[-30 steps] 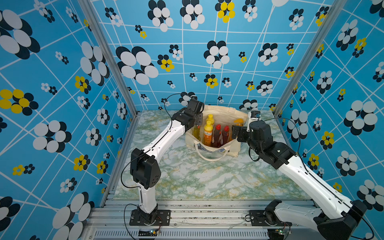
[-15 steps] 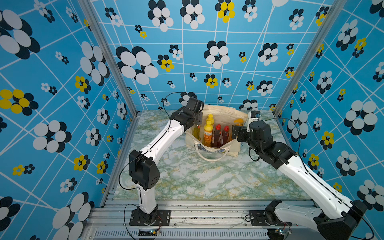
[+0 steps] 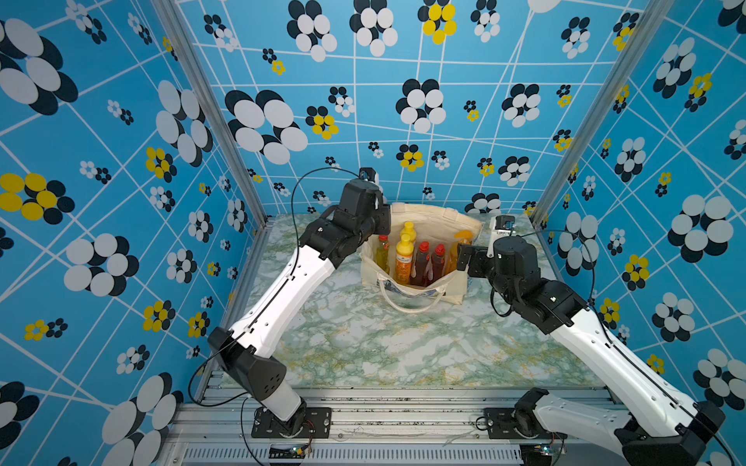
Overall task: Pack dish soap into the shopping bag
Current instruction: Place the bottle of dish soap in the shopping bag, then reset both arms
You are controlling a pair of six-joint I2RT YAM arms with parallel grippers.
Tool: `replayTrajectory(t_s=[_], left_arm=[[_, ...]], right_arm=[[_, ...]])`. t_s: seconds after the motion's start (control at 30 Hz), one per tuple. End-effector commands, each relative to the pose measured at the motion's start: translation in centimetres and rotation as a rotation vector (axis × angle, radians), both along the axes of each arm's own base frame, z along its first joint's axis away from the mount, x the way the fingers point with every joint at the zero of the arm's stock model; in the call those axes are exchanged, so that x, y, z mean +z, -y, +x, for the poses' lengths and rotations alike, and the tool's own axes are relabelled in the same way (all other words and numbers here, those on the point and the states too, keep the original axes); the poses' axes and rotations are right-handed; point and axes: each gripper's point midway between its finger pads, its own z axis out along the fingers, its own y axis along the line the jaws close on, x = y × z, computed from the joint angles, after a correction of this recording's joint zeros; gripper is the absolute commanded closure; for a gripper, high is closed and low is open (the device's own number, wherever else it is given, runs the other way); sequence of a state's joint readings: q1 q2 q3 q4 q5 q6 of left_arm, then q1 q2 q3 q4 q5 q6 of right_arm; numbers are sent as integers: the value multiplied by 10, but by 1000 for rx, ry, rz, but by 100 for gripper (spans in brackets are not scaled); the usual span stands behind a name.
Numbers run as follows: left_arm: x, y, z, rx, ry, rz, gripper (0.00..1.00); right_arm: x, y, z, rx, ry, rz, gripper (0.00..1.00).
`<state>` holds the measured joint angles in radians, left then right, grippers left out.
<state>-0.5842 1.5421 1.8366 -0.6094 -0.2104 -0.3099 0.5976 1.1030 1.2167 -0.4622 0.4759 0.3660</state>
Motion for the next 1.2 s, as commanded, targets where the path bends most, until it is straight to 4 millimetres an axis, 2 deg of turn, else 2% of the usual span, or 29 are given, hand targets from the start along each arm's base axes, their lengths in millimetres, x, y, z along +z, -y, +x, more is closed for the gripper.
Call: replayTrajectory(t_s=[0.0, 0.1, 0.2, 0.33, 0.43, 0.57, 0.73, 1.03, 1.17], left_arm=[[14, -33, -14, 94, 67, 29, 35], [19, -81, -30, 237, 120, 54, 15], [9, -129, -50, 373, 132, 45, 1], [-21, -178, -75, 495, 124, 11, 1], [-54, -200, -87, 558, 101, 10, 1], [-100, -211, -90, 586, 49, 32, 1], [-147, -213, -79, 610, 9, 43, 1], [-212, -201, -58, 525, -19, 153, 1], [-228, -194, -52, 456, 43, 200, 1]], right_arm=[[20, 23, -11, -56, 35, -55, 1], [23, 42, -20, -109, 57, -104, 1], [20, 66, -32, -196, 75, -154, 1], [11, 97, -48, -306, 84, -204, 1], [-3, 114, -55, -368, 79, -236, 1], [-31, 126, -55, -413, 44, -261, 1], [-75, 141, -44, -483, -21, -292, 1], [-144, 162, -21, -518, 2, -218, 1], [-163, 163, -10, -488, 34, -207, 1]])
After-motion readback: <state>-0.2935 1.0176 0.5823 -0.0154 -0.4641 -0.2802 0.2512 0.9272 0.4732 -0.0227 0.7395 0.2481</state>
